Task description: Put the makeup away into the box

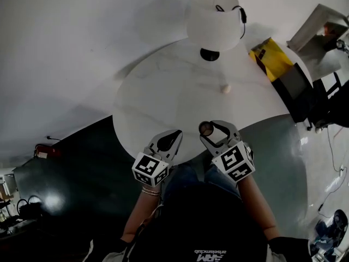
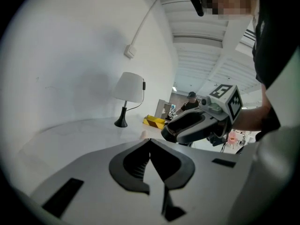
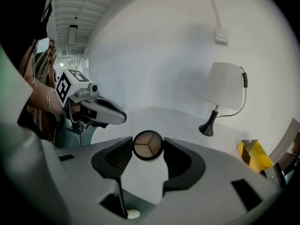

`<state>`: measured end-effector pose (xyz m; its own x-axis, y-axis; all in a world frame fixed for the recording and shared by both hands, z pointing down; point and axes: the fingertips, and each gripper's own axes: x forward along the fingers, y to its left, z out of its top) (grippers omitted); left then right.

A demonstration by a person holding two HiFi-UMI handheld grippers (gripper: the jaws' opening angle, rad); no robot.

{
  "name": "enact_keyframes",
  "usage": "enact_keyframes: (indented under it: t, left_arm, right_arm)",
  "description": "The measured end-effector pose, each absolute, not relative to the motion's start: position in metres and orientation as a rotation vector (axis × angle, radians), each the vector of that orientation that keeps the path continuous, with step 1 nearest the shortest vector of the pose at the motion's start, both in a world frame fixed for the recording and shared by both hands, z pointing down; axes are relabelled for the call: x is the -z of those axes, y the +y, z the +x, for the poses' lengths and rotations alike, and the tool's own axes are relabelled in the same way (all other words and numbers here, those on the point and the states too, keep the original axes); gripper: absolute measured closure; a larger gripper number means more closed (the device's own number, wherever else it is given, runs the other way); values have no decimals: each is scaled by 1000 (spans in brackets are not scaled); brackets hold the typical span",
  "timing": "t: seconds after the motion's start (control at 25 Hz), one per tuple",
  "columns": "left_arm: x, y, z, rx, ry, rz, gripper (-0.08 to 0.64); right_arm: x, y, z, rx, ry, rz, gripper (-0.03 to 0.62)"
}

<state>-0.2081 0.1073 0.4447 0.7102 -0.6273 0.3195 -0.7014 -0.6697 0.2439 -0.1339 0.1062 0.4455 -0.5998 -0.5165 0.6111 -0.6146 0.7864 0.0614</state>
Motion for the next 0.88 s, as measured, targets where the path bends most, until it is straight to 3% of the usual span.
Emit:
enact_keyframes:
  t: [0.88]
  left_arm:
    - [-438,115,-18,-368,-808,2707,543]
  right_arm:
    - [-431,147,88,-289,-2283,1221,370]
